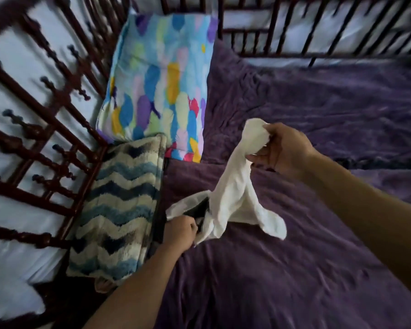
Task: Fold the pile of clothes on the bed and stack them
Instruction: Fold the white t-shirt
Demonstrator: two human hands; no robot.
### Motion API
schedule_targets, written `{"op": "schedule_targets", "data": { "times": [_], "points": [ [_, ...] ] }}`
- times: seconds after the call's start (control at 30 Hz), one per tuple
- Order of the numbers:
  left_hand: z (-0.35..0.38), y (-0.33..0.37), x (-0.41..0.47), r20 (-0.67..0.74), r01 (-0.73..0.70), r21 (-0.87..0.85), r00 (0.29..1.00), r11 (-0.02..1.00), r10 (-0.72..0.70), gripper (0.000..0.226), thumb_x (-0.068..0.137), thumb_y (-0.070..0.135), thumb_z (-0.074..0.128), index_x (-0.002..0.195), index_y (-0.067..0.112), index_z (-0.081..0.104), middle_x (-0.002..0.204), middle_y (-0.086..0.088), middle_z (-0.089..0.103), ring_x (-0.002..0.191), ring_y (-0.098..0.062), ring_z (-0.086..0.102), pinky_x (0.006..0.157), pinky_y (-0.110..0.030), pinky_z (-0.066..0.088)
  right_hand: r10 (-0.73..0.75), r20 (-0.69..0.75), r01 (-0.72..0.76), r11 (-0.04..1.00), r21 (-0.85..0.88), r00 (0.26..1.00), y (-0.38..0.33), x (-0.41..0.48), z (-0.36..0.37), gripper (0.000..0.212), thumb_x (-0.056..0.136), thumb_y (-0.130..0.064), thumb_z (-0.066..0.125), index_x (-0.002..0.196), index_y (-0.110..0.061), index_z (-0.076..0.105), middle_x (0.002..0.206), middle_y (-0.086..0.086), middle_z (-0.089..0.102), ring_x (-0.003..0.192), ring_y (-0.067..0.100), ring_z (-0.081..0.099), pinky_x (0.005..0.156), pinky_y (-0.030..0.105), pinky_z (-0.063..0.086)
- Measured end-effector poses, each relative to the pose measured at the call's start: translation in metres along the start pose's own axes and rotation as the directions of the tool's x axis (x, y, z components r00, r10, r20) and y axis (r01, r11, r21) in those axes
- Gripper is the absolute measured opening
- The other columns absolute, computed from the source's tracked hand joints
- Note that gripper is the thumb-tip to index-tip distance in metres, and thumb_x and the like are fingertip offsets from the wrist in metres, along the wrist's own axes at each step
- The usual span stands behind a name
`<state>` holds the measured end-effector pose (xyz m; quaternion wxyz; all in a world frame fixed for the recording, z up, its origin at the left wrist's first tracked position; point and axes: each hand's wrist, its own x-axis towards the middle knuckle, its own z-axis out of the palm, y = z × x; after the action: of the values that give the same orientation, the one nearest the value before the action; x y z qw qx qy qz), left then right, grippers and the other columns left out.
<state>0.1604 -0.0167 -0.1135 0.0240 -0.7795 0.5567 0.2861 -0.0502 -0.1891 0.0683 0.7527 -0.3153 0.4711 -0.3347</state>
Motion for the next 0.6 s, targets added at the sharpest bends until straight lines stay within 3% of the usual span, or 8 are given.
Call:
{"op": "schedule_targets", "data": {
  "times": [0.1, 0.2, 0.23, 0.27, 0.37, 0.43, 0.53, 0.6],
  "points": [
    [-0.043, 0.034, 0.004, -0.125, -0.049, -0.111, 0.992, 0.993, 0.035, 0.019, 0.087, 0.033, 0.059, 0.096, 0.017, 0.065, 0.098, -0.002, 0.064, 0.095, -0.023, 0.063, 0.080, -0.036, 0.050, -0.056, 0.086, 0.048, 0.995, 0.089, 0.995, -0.067, -0.032, 0.005, 0.030, 0.100, -0.020, 0.035, 0.112, -0.003, 0.058, 0.090, 0.012, 0.071, 0.076, 0.025, 0.072, 0.066, 0.042, 0.060],
    [-0.087, 0.073, 0.004, -0.123, -0.193, -0.295, 0.979, 0.936, 0.163, 0.072, 0.066, 0.050, 0.077, 0.128, 0.023, 0.052, 0.119, 0.003, 0.056, 0.110, -0.018, 0.056, 0.092, -0.037, 0.049, -0.130, 0.197, 0.107, 0.987, 0.123, 0.972, -0.123, -0.064, 0.014, 0.031, 0.101, -0.021, 0.033, 0.107, -0.007, 0.060, 0.091, 0.009, 0.072, 0.079, 0.022, 0.072, 0.072, 0.038, 0.060],
    [-0.101, 0.090, 0.002, -0.153, -0.251, -0.393, 0.967, 0.885, 0.206, 0.084, 0.059, 0.052, 0.082, 0.130, 0.024, 0.048, 0.120, 0.007, 0.055, 0.111, -0.013, 0.054, 0.093, -0.033, 0.048, -0.155, 0.231, 0.128, 0.984, 0.127, 0.961, -0.140, -0.074, 0.017, 0.031, 0.100, -0.021, 0.033, 0.105, -0.007, 0.061, 0.090, 0.008, 0.072, 0.078, 0.021, 0.072, 0.070, 0.037, 0.060],
    [-0.115, 0.106, 0.000, -0.199, -0.298, -0.465, 0.953, 0.834, 0.229, 0.082, 0.056, 0.050, 0.085, 0.125, 0.026, 0.049, 0.115, 0.011, 0.056, 0.109, -0.010, 0.056, 0.089, -0.027, 0.049, -0.185, 0.259, 0.155, 0.979, 0.133, 0.948, -0.155, -0.084, 0.020, 0.031, 0.099, -0.021, 0.035, 0.102, -0.007, 0.062, 0.089, 0.008, 0.071, 0.076, 0.021, 0.072, 0.067, 0.036, 0.060],
    [-0.157, 0.156, -0.006, -0.306, -0.326, -0.596, 0.937, 0.734, 0.168, 0.031, 0.073, 0.039, 0.079, 0.095, 0.025, 0.063, 0.088, 0.012, 0.065, 0.092, -0.015, 0.065, 0.071, -0.018, 0.049, -0.312, 0.302, 0.269, 0.947, 0.176, 0.901, -0.203, -0.107, 0.025, 0.028, 0.094, -0.021, 0.040, 0.095, -0.007, 0.064, 0.086, 0.009, 0.071, 0.073, 0.022, 0.071, 0.065, 0.035, 0.059],
    [-0.186, 0.180, -0.011, -0.292, -0.318, -0.708, 0.945, 0.631, 0.149, 0.023, 0.076, 0.047, 0.071, 0.082, 0.026, 0.067, 0.080, 0.014, 0.070, 0.087, -0.013, 0.067, 0.064, -0.015, 0.047, -0.410, 0.260, 0.374, 0.910, 0.178, 0.874, -0.234, -0.115, 0.021, 0.026, 0.098, -0.022, 0.039, 0.096, -0.009, 0.062, 0.086, 0.009, 0.071, 0.075, 0.023, 0.070, 0.070, 0.035, 0.059],
    [-0.228, 0.204, -0.026, -0.286, -0.325, -0.842, 0.946, 0.431, 0.153, 0.026, 0.070, 0.051, 0.063, 0.087, 0.032, 0.069, 0.093, 0.010, 0.074, 0.092, -0.009, 0.068, 0.076, -0.024, 0.051, -0.455, 0.092, 0.464, 0.875, -0.138, 0.886, -0.254, -0.109, -0.005, 0.019, 0.099, -0.024, 0.045, 0.104, -0.012, 0.059, 0.099, 0.011, 0.067, 0.081, 0.025, 0.069, 0.077, 0.038, 0.055],
    [-0.251, 0.212, -0.034, -0.313, -0.349, -0.876, 0.937, 0.333, 0.157, 0.033, 0.074, 0.052, 0.061, 0.096, 0.029, 0.068, 0.099, 0.007, 0.074, 0.096, -0.011, 0.068, 0.083, -0.031, 0.052, -0.469, -0.034, 0.400, 0.787, -0.469, 0.883, -0.233, -0.095, -0.031, 0.016, 0.098, -0.019, 0.051, 0.111, -0.012, 0.058, 0.093, 0.010, 0.061, 0.068, 0.022, 0.062, 0.063, 0.030, 0.054]
  ]
}}
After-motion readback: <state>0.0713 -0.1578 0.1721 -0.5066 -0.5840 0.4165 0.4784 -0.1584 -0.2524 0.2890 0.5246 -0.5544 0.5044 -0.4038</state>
